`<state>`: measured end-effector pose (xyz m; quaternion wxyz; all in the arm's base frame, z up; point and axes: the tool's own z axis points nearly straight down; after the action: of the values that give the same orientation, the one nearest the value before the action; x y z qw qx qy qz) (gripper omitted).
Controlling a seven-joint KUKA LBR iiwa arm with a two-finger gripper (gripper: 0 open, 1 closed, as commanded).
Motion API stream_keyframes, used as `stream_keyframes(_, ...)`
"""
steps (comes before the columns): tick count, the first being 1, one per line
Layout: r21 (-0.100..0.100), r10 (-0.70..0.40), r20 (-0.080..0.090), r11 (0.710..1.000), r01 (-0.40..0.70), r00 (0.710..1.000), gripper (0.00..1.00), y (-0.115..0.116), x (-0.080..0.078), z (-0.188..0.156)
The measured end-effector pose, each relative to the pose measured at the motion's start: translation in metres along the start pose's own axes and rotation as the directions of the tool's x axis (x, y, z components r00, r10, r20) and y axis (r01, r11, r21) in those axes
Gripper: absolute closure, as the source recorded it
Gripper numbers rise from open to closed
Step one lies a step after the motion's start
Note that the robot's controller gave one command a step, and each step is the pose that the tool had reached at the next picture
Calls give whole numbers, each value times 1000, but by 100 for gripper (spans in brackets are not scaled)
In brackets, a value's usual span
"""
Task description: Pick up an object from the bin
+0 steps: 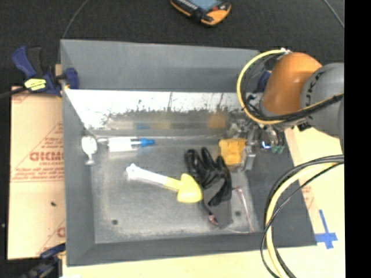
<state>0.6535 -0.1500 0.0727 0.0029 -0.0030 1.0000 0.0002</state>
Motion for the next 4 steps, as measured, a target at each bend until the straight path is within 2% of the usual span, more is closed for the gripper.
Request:
stream_keyframes(1, 9, -228, 9, 974, 228, 974, 100, 5, -5, -4)
stream_keyframes(4, 14, -228, 16, 974, 228, 973, 100, 4, -7, -15)
